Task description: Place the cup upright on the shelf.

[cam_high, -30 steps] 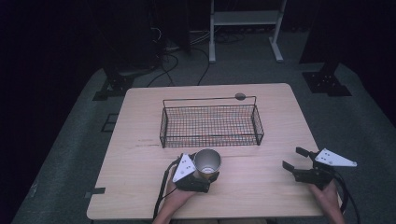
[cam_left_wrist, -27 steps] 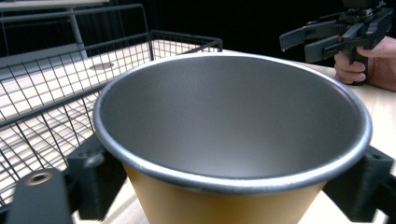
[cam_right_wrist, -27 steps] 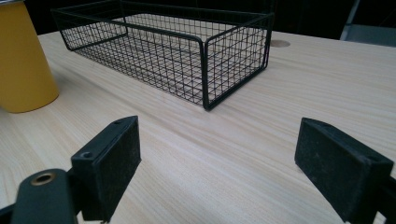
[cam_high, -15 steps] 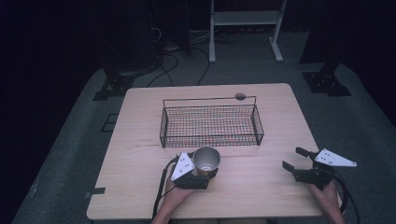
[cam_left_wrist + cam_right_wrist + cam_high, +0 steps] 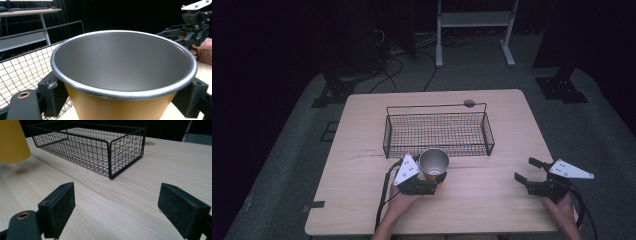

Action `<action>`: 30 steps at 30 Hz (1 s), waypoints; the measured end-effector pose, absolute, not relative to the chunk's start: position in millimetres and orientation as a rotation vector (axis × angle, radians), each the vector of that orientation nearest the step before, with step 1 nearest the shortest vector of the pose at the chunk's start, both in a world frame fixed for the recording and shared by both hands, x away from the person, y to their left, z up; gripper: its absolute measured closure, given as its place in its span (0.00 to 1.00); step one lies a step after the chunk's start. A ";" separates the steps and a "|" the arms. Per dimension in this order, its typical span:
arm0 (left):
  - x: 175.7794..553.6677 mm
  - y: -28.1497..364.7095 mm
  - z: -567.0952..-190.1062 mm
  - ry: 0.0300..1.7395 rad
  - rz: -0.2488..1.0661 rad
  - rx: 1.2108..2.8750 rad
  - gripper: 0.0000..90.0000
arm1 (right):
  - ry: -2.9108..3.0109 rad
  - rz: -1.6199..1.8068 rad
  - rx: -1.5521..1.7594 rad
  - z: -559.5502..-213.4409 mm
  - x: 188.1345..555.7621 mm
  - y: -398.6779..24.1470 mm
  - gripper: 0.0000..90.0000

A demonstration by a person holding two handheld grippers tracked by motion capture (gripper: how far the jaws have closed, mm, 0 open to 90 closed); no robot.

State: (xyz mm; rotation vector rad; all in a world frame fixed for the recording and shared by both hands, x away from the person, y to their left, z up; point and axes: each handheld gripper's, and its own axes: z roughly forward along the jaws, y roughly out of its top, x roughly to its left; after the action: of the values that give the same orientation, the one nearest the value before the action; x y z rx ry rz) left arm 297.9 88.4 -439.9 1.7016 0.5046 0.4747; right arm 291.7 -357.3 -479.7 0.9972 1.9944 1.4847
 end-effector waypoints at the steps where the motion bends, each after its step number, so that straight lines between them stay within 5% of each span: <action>1: 298.4 87.8 -438.7 0.500 0.474 1.702 0.16 | 1.994 1.486 0.997 -479.7 291.7 -357.4 0.15; 30: 319.2 79.8 -395.2 0.433 0.503 1.703 0.16 | 1.994 1.489 0.997 -479.6 291.4 -357.2 0.15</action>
State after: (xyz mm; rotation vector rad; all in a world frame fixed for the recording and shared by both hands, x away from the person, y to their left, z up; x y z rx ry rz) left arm 319.2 79.8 -395.2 1.7030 0.4329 0.5030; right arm 291.4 -357.2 -479.6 0.9970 1.9940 1.4891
